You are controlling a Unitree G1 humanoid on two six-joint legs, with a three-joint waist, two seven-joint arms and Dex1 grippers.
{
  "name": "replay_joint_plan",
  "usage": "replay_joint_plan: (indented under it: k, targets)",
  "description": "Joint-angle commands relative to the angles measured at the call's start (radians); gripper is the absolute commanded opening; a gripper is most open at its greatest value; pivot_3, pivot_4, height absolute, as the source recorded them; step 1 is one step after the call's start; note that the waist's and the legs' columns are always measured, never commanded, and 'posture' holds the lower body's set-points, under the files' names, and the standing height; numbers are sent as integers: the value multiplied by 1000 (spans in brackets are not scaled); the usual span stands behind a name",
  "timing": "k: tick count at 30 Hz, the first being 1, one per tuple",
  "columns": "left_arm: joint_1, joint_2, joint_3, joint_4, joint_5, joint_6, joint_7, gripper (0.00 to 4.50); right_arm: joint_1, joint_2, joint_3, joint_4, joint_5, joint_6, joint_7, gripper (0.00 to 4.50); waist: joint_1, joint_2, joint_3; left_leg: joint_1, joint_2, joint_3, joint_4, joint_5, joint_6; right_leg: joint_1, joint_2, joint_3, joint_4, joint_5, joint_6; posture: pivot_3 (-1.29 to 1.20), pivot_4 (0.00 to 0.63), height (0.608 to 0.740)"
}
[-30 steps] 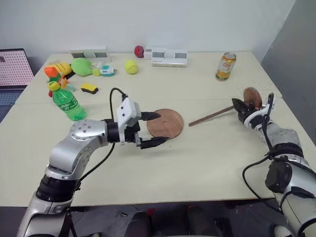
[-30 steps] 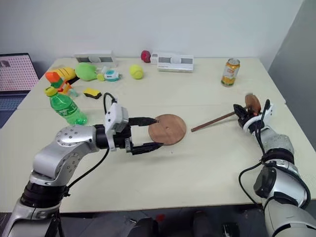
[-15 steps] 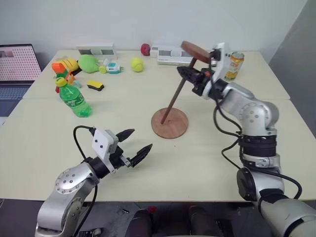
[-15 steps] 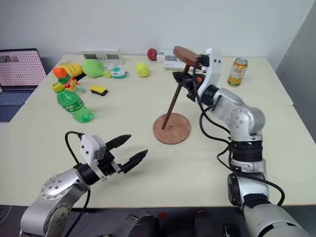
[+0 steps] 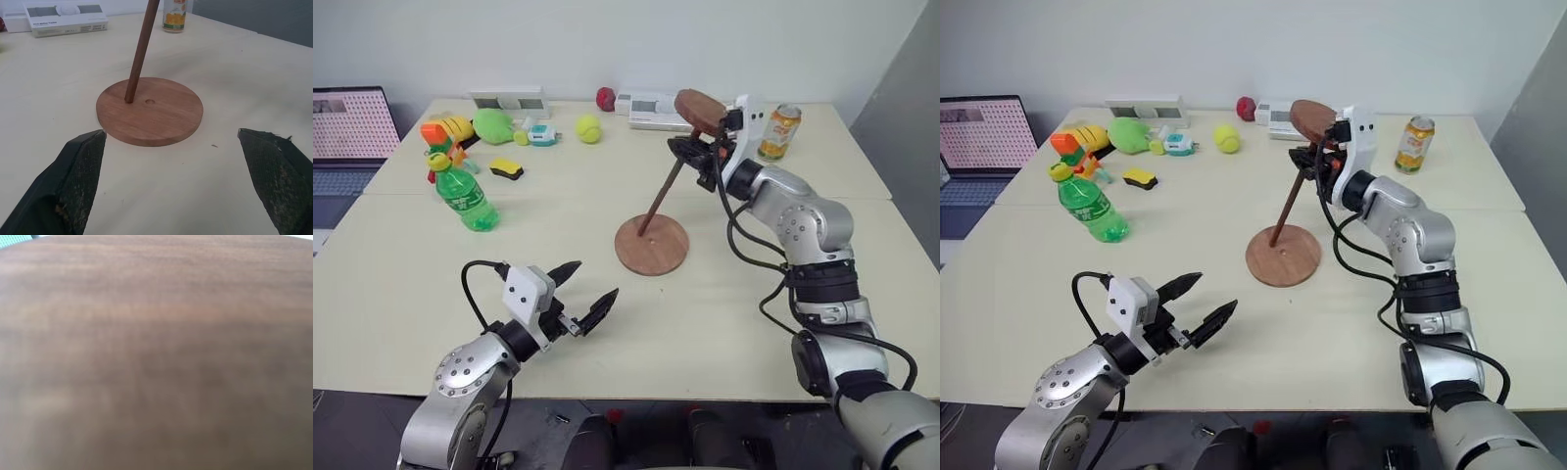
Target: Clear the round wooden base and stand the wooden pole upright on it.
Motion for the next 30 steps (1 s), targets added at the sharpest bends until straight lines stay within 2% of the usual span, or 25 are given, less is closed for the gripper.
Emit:
replay_joint_plan:
  k: [1,13,30]
  targets:
    - [-15,16,26,-30,-19,-5,-2,4500,11,-37,5,-33,-24,70,-1,342,0,0,0,0,0,0,0,0,0,0,0,0,0,0,0,0,150,740]
    - [-77,42,52,25,-31,-4,-18,4500,-11,-37,-66,-174,48,237,-39,342,-3,0,0,0,0,0,0,0,0,0,0,0,0,0,0,0,150,740]
    - [-53,35,53,22,-27,-12,-21,4500,-63,-73,28,-213,-1,225,28,342,-12,0,0,-1,0,0,-1,0,0,-1,0,0,0,0,0,0,150,740]
